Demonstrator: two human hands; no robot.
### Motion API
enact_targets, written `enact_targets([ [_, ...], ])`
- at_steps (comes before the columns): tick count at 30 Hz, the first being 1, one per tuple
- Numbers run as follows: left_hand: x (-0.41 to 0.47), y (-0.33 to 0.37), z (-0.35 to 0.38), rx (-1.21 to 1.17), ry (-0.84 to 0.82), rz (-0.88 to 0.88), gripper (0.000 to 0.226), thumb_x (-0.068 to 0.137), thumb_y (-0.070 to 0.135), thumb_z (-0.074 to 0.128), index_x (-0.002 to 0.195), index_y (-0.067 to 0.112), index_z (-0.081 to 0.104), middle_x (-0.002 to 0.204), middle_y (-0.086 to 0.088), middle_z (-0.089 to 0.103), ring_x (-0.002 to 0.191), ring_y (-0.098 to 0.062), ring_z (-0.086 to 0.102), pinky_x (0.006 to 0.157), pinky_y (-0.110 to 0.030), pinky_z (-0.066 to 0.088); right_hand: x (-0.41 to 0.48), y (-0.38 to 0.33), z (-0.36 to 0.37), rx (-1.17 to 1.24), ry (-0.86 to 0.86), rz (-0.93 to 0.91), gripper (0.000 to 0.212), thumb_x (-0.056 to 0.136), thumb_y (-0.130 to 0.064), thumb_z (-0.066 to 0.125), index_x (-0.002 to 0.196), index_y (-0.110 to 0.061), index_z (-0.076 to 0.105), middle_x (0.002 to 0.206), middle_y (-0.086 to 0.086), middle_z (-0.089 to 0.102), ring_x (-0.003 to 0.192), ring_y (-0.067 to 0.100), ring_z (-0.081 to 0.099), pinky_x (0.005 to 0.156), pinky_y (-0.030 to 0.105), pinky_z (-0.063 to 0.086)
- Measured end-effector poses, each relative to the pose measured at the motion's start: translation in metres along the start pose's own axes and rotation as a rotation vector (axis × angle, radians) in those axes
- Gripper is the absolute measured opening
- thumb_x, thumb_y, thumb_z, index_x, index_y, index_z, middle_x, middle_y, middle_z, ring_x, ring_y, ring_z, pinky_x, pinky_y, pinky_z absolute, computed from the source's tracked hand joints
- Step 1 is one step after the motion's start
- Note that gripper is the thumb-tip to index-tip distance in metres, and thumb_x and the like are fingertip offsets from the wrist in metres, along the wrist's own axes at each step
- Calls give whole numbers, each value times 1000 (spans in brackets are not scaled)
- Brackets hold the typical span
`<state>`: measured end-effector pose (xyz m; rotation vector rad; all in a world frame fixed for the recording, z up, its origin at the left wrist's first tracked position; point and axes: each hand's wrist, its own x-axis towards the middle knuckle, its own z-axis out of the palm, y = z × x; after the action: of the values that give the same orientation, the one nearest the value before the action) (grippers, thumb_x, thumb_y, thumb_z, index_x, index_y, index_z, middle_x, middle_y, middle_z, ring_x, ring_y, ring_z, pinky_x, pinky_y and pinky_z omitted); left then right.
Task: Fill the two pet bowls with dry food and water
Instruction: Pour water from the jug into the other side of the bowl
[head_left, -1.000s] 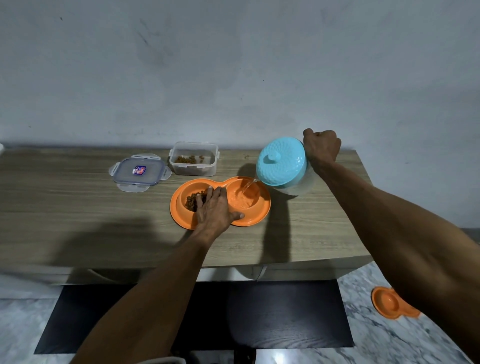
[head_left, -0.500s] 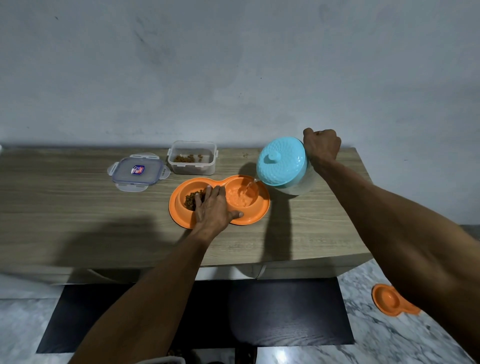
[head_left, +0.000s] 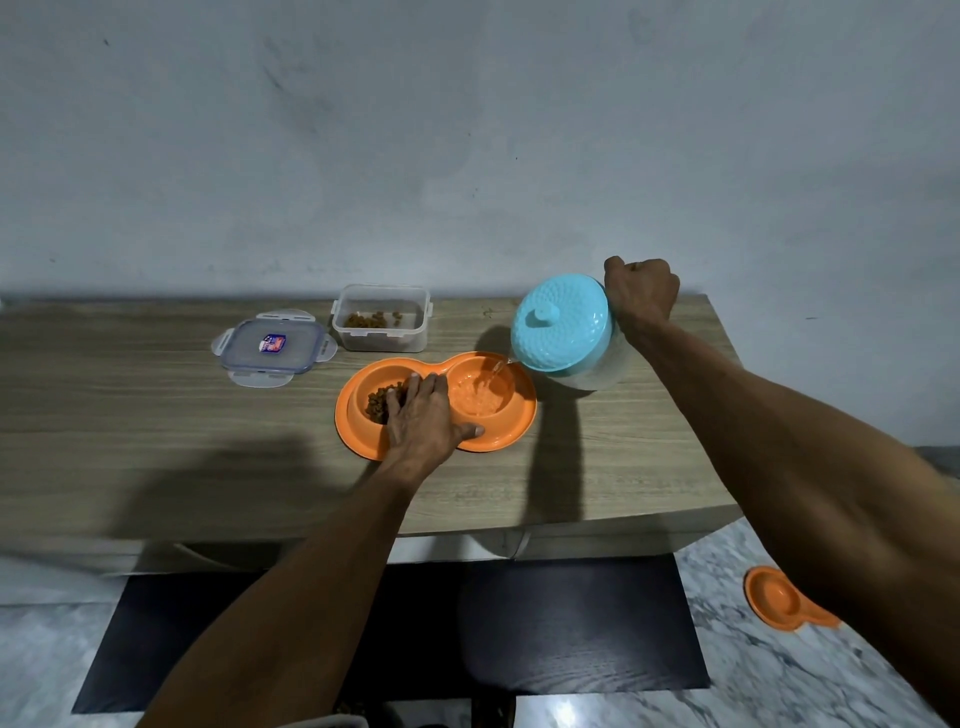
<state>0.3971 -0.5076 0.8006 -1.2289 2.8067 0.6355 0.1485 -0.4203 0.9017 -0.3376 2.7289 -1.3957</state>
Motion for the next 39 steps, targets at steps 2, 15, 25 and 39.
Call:
enact_targets([
  [2, 0, 0, 0, 2, 3, 1, 98, 79, 59, 67, 153, 11, 25, 159, -8, 29, 152, -30, 11, 120, -57, 8, 0, 1, -1, -5, -1, 4, 44, 87, -28, 53, 47, -8, 48, 49, 4, 49, 65, 24, 51, 78, 43, 51],
  [15, -1, 0, -1, -8, 3, 1, 97, 80, 58, 68, 153, 10, 25, 160, -9, 28, 152, -30, 10, 121, -57, 7, 0, 2, -3, -17, -9, 11, 45, 90, -27, 52, 50, -7, 47, 52, 4, 50, 65, 24, 51, 70, 33, 39],
  [25, 0, 0, -1, -4, 1, -4, 98, 80, 58, 68, 153, 10, 25, 160, -9, 28, 152, -30, 10, 121, -57, 7, 1, 3, 1, 36, -13, 66, 43, 87, -26, 53, 49, -8, 48, 52, 3, 50, 60, 21, 48, 69, 35, 43],
  [39, 1, -1, 2, 21, 26, -5, 98, 78, 60, 68, 153, 11, 27, 160, -8, 30, 152, -30, 13, 120, -57, 8, 5, 31, 10, 314, 7, 343, 28, 83, -28, 56, 61, -11, 52, 66, 0, 57, 72, 22, 57, 69, 37, 48],
])
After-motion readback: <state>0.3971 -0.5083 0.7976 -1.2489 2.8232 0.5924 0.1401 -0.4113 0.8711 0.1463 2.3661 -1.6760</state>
